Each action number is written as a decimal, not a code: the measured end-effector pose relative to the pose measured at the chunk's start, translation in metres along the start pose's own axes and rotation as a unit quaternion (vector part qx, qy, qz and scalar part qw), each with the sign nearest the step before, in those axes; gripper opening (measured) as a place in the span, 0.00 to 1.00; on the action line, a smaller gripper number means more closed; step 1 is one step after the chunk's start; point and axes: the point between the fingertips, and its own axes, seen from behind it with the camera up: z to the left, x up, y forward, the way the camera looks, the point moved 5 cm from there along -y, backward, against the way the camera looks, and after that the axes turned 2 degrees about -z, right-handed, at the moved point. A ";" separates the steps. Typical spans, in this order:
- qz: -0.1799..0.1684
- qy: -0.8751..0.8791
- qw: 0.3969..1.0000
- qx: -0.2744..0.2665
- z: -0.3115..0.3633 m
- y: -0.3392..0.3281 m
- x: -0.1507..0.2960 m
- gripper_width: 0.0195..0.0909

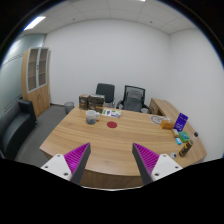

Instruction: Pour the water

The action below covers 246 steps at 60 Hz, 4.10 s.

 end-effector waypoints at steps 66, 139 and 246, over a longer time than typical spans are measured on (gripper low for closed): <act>0.016 0.050 0.993 -0.106 -0.571 0.228 -0.191 0.90; -0.056 -0.302 0.898 -0.316 -0.406 0.278 0.120 0.29; -0.056 0.021 0.996 0.070 -0.012 0.518 0.081 0.29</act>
